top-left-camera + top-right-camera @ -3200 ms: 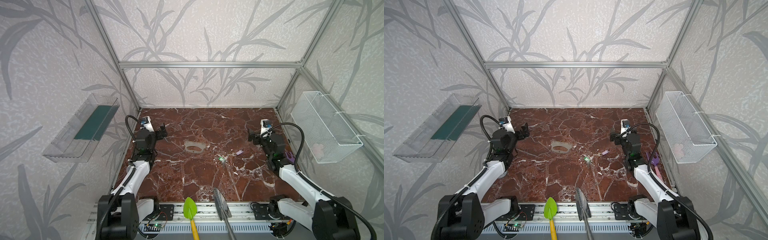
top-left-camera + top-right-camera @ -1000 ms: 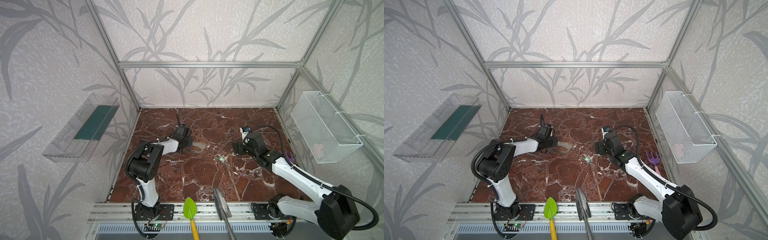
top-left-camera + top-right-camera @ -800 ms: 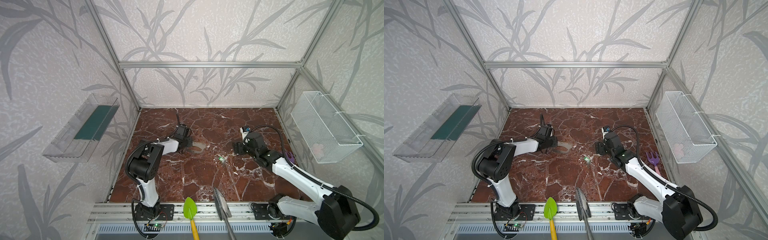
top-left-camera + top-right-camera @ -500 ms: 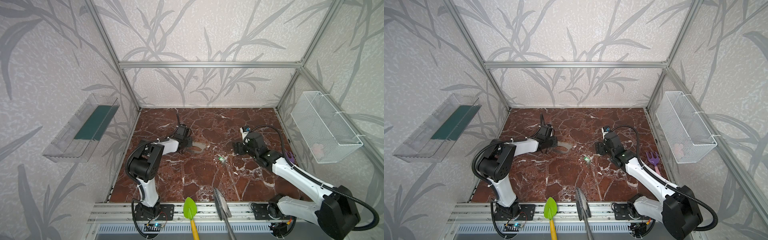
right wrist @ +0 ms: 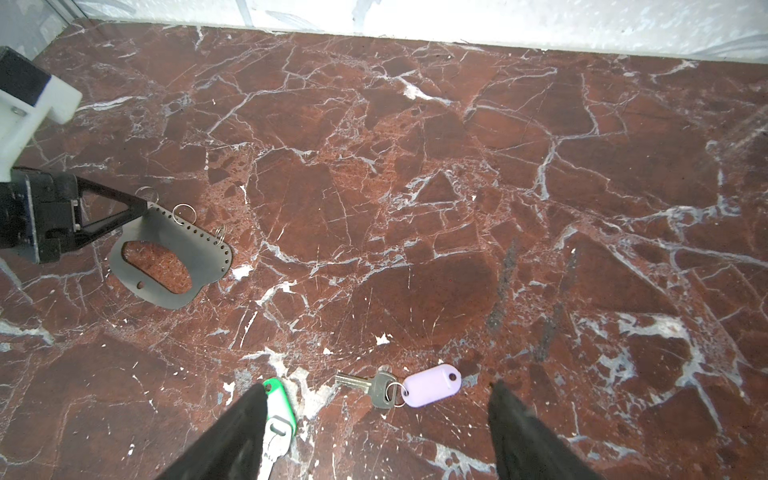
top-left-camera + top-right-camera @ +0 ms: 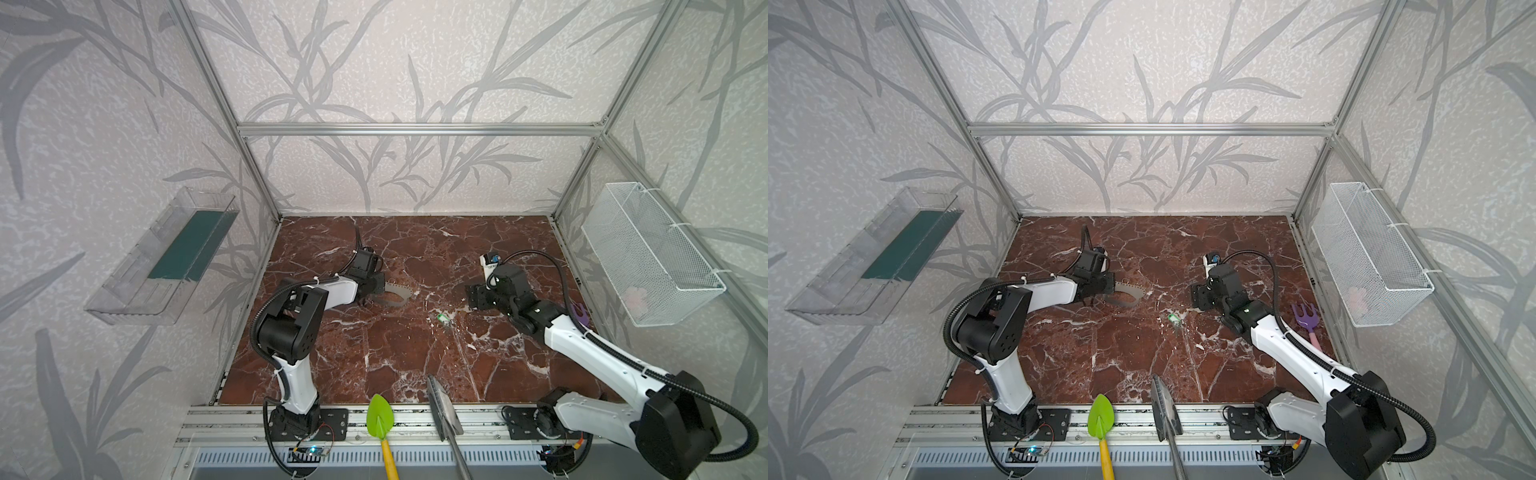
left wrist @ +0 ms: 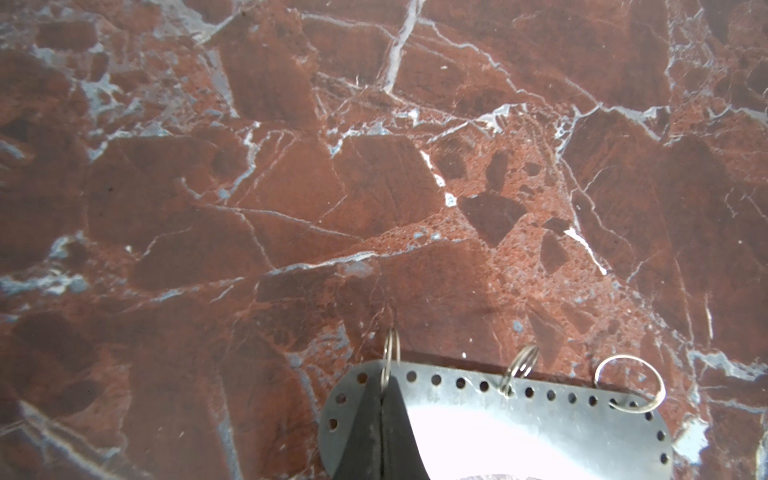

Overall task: Put the keys on the keyring
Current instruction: 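Lift the ring plate with left gripper while right gripper rises to meet it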

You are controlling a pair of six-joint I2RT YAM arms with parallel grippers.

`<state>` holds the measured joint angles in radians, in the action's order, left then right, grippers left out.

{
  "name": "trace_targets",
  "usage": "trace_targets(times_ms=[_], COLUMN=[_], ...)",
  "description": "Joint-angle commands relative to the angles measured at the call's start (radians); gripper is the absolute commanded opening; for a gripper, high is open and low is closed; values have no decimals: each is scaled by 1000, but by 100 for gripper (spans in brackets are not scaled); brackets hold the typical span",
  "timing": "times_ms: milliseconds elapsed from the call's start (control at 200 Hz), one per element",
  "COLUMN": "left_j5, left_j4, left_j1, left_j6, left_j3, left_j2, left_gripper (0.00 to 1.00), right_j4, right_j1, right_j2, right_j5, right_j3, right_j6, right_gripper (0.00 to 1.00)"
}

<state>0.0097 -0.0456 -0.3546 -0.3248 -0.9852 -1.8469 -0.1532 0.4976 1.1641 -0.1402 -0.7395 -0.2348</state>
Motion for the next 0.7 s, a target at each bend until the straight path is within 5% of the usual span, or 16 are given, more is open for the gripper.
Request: trace_targets(times_ms=[0, 390, 695], left_j5=[12, 291, 519], left_j4=[-1, 130, 175], left_j1=[-7, -7, -8], left_j6=[48, 158, 190], left_j3=[-34, -101, -135], left_j2=[33, 138, 289], left_gripper=[0, 0, 0], right_j4=[-14, -6, 2], right_j1=[5, 19, 60], right_j2=[-29, -62, -79], right_j5=[2, 80, 253], right_j3=[0, -25, -103], right_j6=[12, 116, 242], right_gripper=[81, 78, 76])
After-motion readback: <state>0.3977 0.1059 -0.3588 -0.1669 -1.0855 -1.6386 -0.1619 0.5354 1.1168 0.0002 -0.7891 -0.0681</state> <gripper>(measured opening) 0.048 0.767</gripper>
